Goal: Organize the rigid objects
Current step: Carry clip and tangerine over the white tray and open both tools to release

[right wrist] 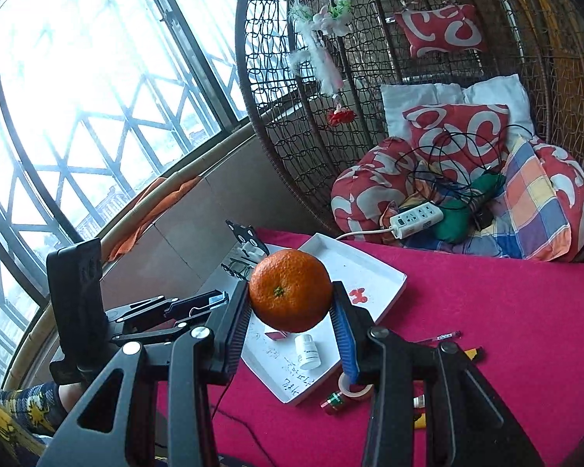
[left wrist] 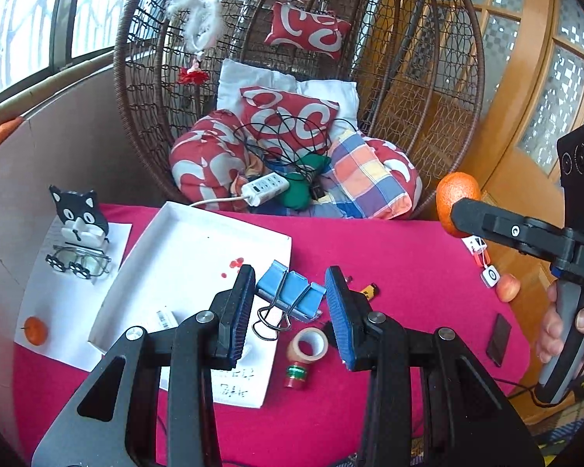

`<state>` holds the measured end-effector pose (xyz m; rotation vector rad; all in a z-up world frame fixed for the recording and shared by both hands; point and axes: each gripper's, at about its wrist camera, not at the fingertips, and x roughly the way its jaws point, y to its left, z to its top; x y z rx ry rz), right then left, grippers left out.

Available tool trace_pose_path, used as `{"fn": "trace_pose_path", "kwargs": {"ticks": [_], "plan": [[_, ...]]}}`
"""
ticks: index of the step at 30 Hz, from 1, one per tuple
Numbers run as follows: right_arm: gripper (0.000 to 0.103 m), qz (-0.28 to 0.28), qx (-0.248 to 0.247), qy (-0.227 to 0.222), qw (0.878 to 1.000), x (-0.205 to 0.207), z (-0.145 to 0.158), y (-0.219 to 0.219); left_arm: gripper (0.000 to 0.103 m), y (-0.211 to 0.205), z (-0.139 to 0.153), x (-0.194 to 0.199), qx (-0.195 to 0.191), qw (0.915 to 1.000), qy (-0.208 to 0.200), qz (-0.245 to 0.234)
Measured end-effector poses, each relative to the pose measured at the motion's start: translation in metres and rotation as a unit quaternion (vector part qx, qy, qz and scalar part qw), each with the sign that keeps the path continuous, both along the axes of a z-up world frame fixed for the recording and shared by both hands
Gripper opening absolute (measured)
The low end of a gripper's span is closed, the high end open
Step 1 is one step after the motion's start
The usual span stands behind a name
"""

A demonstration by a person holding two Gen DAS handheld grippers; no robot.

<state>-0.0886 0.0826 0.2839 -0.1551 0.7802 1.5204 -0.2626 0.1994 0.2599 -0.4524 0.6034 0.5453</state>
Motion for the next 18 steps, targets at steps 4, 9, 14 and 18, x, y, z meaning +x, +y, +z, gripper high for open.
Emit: {"fn": "trace_pose_path", "kwargs": {"ticks": [4,9,14,18], "plan": [[0.040,0.000,-0.007,0.006,1.000,-0.007,-0.005,0.009,0.037,0.011,-0.003,-0.012,-0.004,1.0000,-0.001,0.006],[0.040,-0.005,-0.023,0.017,1.000,-0.012,-0.016,0.021,0.037,0.028,-0.009,-0.023,-0.015,0.9998,0.002,0.013],[0.040,-0.018,-0.033,0.031,0.999,-0.015,-0.026,0.031,0.037,0.045,-0.013,-0.032,-0.017,0.9997,0.006,0.014],[0.040,-0.027,-0.042,0.037,0.998,-0.017,-0.034,0.039,0.037,0.065,-0.019,-0.037,-0.025,0.9995,0.012,0.014]]}}
